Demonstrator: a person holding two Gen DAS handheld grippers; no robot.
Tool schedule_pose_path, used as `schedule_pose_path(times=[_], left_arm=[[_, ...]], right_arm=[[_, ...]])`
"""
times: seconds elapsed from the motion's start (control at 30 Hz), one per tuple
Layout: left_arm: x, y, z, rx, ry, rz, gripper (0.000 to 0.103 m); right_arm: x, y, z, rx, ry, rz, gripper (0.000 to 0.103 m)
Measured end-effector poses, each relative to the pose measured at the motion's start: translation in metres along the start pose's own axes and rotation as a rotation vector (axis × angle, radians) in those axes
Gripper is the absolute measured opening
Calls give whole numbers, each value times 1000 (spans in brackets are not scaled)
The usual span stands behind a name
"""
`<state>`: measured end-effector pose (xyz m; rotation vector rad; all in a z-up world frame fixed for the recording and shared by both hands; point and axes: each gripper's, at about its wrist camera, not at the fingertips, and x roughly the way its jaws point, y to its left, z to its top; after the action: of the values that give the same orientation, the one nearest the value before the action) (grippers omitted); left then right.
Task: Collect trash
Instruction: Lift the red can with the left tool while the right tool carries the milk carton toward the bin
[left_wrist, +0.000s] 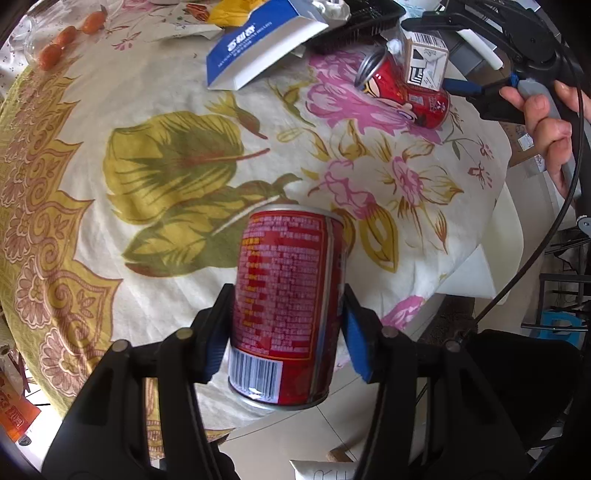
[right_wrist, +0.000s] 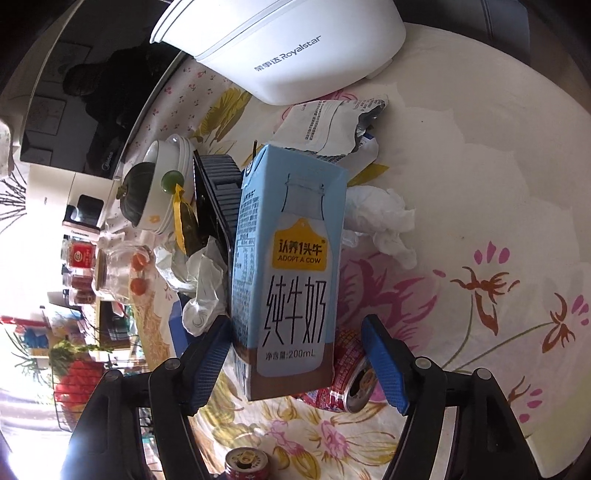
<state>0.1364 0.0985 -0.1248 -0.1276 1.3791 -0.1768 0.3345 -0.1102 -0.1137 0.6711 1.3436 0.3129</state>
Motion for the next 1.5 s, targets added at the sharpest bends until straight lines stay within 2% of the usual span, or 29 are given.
schedule_pose_path(times=[0.07, 0.1, 0.13, 0.43, 0.63, 0.9, 1.13, 1.2, 1.5], left_arm=[[0, 3, -3, -6, -15, 2, 56], [-2, 4, -5, -11, -25, 3, 56], [-5, 9, -5, -15, -36, 4, 56], [-38, 20, -8, -37, -139, -22, 56], [-49, 1, -7, -22, -210, -45, 56], [-51, -17, -6, -38, -258, -88, 56], [-49, -39, -1, -34, -272, -137, 56], [-47, -50, 1, -26, -272, -156, 56], [-36, -118, 6, 79, -278, -222, 56]], right_arm=[[0, -1, 2, 3, -24, 26, 70], [-1, -1, 2, -3, -32, 48, 62], [-2, 0, 2, -11, -37, 64, 57], [-45, 28, -13, -167, -106, 41, 56], [-81, 26, -34, -245, -133, 21, 56], [-122, -10, -62, -258, -159, 30, 56], [-151, -69, -86, -220, -170, -5, 56], [-154, -86, -89, -167, -129, -28, 56], [-191, -129, -102, -184, -148, -88, 56]])
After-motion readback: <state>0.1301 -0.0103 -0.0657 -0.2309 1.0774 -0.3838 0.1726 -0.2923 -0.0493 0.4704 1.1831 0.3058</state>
